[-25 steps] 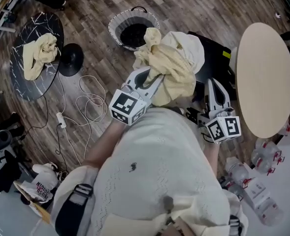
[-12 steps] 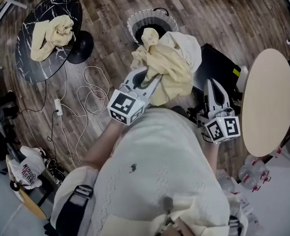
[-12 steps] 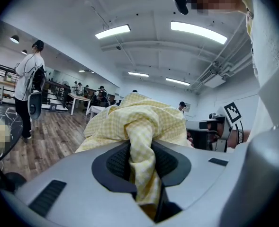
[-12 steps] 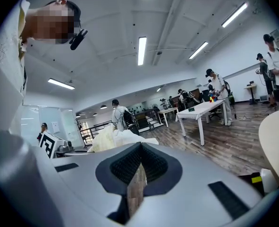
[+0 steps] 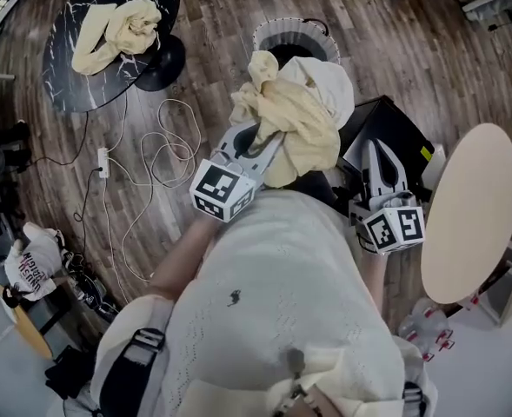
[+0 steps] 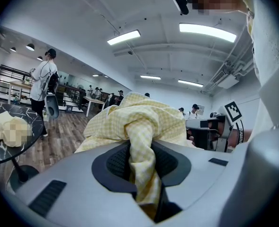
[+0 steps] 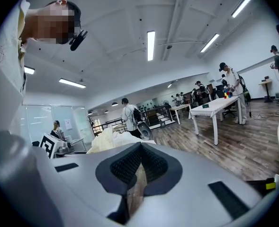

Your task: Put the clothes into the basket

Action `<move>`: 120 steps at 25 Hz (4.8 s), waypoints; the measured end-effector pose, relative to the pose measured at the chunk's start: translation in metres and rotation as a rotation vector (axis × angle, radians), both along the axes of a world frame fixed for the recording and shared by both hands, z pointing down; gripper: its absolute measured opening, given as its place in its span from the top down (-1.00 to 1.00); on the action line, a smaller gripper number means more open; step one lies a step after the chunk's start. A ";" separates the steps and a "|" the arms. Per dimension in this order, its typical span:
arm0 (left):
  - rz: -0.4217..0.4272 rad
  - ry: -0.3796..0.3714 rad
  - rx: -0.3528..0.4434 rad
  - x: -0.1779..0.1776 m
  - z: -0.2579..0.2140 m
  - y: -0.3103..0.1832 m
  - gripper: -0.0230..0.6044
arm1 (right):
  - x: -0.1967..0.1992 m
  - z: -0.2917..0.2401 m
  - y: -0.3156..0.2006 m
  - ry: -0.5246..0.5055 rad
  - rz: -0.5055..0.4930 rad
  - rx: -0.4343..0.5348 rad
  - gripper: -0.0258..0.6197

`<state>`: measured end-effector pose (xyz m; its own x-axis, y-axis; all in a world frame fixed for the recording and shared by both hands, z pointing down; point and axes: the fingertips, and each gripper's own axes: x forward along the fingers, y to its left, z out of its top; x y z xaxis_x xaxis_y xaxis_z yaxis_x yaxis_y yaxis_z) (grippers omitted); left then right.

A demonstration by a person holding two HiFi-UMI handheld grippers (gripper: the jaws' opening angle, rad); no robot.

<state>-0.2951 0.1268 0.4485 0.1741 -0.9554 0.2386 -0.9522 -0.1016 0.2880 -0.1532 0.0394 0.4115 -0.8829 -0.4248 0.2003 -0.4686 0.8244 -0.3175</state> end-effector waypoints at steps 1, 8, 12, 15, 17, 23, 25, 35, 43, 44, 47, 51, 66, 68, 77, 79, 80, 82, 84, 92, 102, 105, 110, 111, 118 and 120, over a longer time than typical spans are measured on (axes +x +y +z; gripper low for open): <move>-0.016 0.001 0.000 -0.005 0.000 0.003 0.58 | -0.005 0.001 0.001 0.001 -0.013 -0.002 0.90; -0.108 0.007 -0.011 -0.038 0.004 0.008 0.58 | -0.048 0.004 -0.008 0.000 -0.101 -0.009 0.90; -0.149 0.010 -0.014 -0.055 0.005 -0.001 0.58 | -0.072 0.007 -0.023 0.001 -0.144 -0.017 0.90; -0.170 0.011 -0.019 -0.070 0.005 -0.014 0.58 | -0.091 0.008 -0.038 0.004 -0.173 -0.022 0.90; -0.181 0.014 -0.022 -0.080 0.005 -0.025 0.58 | -0.103 0.008 -0.050 0.005 -0.190 -0.024 0.90; -0.195 0.005 -0.028 -0.092 0.006 -0.071 0.58 | -0.122 0.013 -0.095 -0.002 -0.218 -0.040 0.90; -0.194 0.002 -0.030 -0.095 0.006 -0.084 0.58 | -0.127 0.013 -0.109 -0.009 -0.222 -0.039 0.90; -0.204 -0.007 -0.043 -0.117 0.005 -0.154 0.58 | -0.158 0.007 -0.187 -0.050 -0.240 -0.027 0.90; -0.218 -0.013 -0.036 -0.122 0.003 -0.195 0.58 | -0.156 0.005 -0.231 -0.055 -0.226 -0.015 0.90; -0.216 -0.013 -0.035 -0.121 0.002 -0.197 0.58 | -0.154 0.005 -0.234 -0.052 -0.223 -0.013 0.90; -0.212 -0.011 -0.032 -0.121 0.000 -0.204 0.58 | -0.150 0.004 -0.241 -0.047 -0.216 -0.010 0.90; -0.199 -0.005 -0.039 -0.132 0.003 -0.216 0.58 | -0.155 0.003 -0.250 -0.046 -0.195 -0.005 0.90; 0.057 -0.005 -0.062 -0.181 0.008 -0.298 0.58 | -0.178 -0.003 -0.298 -0.009 0.048 -0.011 0.90; 0.100 -0.015 -0.072 -0.190 0.013 -0.307 0.58 | -0.186 0.000 -0.301 0.000 0.082 -0.018 0.90; 0.251 -0.030 -0.137 -0.220 0.048 -0.330 0.58 | -0.208 0.009 -0.303 0.040 0.192 -0.032 0.90; 0.278 -0.027 -0.149 -0.222 0.056 -0.333 0.58 | -0.208 0.012 -0.303 0.048 0.222 -0.036 0.90; 0.291 -0.025 -0.155 -0.222 0.059 -0.334 0.58 | -0.209 0.012 -0.303 0.048 0.233 -0.035 0.90; 0.317 -0.020 -0.169 -0.223 0.066 -0.337 0.58 | -0.211 0.011 -0.302 0.047 0.254 -0.032 0.90; 0.343 -0.016 -0.182 -0.222 0.072 -0.340 0.57 | -0.211 0.011 -0.301 0.048 0.277 -0.034 0.90; 0.417 -0.021 -0.247 -0.215 0.105 -0.355 0.57 | -0.189 0.016 -0.296 0.066 0.376 -0.051 0.90; 0.498 -0.089 -0.354 -0.194 0.157 -0.373 0.57 | -0.152 0.024 -0.298 0.078 0.484 -0.079 0.90; 0.515 -0.121 -0.387 -0.190 0.172 -0.380 0.57 | -0.147 0.027 -0.303 0.080 0.495 -0.085 0.90; 0.519 -0.138 -0.484 -0.188 0.207 -0.393 0.57 | -0.144 0.032 -0.305 0.083 0.514 -0.091 0.90; 0.526 -0.147 -0.500 -0.187 0.215 -0.395 0.57 | -0.144 0.033 -0.304 0.084 0.518 -0.092 0.90; 0.586 -0.202 -0.593 -0.180 0.259 -0.404 0.57 | -0.126 0.037 -0.300 0.088 0.570 -0.105 0.90; 0.591 -0.209 -0.621 -0.180 0.269 -0.405 0.57 | -0.121 0.036 -0.300 0.087 0.584 -0.105 0.90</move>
<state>-0.4747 -0.2783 0.7177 0.4931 -0.4103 0.7672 -0.8330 -0.4771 0.2802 -0.2744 -0.2610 0.4479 -0.4876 -0.8090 0.3283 -0.8627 0.3888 -0.3234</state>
